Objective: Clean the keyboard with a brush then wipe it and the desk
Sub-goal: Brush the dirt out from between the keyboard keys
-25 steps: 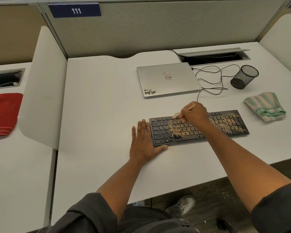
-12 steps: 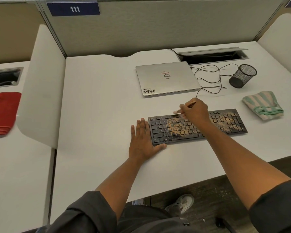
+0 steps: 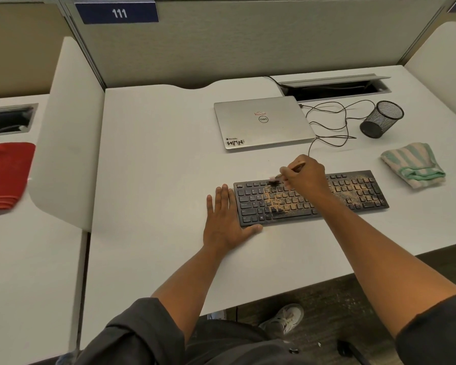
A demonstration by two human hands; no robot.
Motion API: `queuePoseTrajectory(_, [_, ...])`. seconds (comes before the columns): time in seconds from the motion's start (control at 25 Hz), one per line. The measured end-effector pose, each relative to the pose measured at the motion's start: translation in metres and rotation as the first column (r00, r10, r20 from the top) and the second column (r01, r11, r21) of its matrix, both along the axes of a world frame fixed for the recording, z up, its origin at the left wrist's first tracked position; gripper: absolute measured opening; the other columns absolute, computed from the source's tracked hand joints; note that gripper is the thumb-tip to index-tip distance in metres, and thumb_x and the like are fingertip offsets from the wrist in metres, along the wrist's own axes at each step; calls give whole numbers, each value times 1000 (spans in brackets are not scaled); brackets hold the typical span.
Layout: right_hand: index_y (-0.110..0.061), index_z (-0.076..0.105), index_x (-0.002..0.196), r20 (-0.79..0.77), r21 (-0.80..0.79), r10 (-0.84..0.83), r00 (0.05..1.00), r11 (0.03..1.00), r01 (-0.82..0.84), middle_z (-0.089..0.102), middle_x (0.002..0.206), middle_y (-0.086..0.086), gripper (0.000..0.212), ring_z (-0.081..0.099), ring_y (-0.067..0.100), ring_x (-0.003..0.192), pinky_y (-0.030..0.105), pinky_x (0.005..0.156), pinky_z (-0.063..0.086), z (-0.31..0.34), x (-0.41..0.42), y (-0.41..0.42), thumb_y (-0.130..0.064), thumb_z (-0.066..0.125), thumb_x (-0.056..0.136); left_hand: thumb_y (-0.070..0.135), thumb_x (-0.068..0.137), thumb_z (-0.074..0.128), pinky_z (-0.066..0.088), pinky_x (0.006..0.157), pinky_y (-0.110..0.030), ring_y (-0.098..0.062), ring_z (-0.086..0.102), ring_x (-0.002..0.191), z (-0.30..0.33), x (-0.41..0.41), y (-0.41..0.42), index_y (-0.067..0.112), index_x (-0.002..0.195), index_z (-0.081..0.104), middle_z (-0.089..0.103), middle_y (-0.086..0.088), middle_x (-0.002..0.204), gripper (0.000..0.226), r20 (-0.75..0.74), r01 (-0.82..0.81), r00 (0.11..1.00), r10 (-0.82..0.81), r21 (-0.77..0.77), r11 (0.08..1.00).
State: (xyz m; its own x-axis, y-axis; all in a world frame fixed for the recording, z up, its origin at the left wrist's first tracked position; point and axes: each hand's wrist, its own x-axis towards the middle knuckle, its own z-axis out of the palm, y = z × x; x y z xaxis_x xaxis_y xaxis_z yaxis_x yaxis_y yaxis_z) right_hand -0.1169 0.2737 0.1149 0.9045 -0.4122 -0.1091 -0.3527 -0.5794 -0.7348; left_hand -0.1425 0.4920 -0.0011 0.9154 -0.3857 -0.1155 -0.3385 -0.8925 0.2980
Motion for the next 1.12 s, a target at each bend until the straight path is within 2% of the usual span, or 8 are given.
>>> queuePoseTrajectory(0.12, [-17,64,83,-20,-1,40,999,999,-40,74,76,3,16,73,21,70,47,72,62,-10,-4,1,-30,73,87,98,74,24,-12,124,-52,-28,-19,155,0,0,0,3,160,-6,-12,-18,168,132,-4,-2,1000,2,1,1000])
queuePoseTrajectory(0.28, [-14,65,81,-80,-185,119,990,974,-132,71,78,1,15,70,17,74,27,62,53,-5,-5,4,-26,73,88,98,73,24,-13,124,-52,-28,-19,155,1,0,0,3,160,-6,-12,-18,168,132,-3,-5,1000,5,0,1000])
queuePoseTrajectory(0.4, [-16,62,86,-10,-131,114,993,985,-115,70,84,3,14,69,20,75,30,66,55,0,-3,12,-25,72,89,98,74,25,-13,124,-52,-28,-20,155,1,1,-1,3,160,-7,-12,-18,168,132,-2,-3,1000,3,5,1000])
queuePoseTrajectory(0.48, [-16,61,88,-23,-83,130,991,988,-132,71,86,4,14,70,21,76,34,68,56,-3,-4,18,-25,71,89,98,74,26,-13,124,-52,-28,-20,155,1,0,-1,2,160,-7,-13,-18,168,132,-4,-4,1000,4,-1,1000])
queuePoseTrajectory(0.6, [-12,63,85,-62,-113,190,980,974,-196,69,80,2,9,65,18,72,27,59,47,-5,-12,18,-18,69,88,98,74,26,-12,124,-52,-28,-20,155,1,0,-1,2,160,-7,-13,-18,168,133,-8,-6,1000,6,-3,1000])
queuePoseTrajectory(0.68, [-12,64,81,-92,-151,214,973,962,-226,69,75,1,6,64,18,68,27,57,46,-2,-16,14,-16,68,85,99,74,25,-12,124,-53,-28,-19,155,1,0,-1,2,160,-6,-12,-18,168,133,-5,-2,1000,2,3,1000])
queuePoseTrajectory(0.88, [-14,63,86,-37,-127,156,987,979,-160,66,78,-1,6,61,13,67,21,52,38,0,-15,14,-18,67,86,99,73,22,-11,124,-53,-29,-20,155,2,0,0,2,159,-7,-13,-19,168,133,-4,0,1000,0,2,1000])
queuePoseTrajectory(1.12, [-13,66,84,-80,-92,197,977,975,-204,67,80,2,6,59,16,67,25,54,40,-1,-21,18,-9,63,81,99,74,23,-11,124,-53,-29,-19,155,1,0,0,2,160,-6,-13,-19,168,133,-5,-1,1000,1,4,1000])
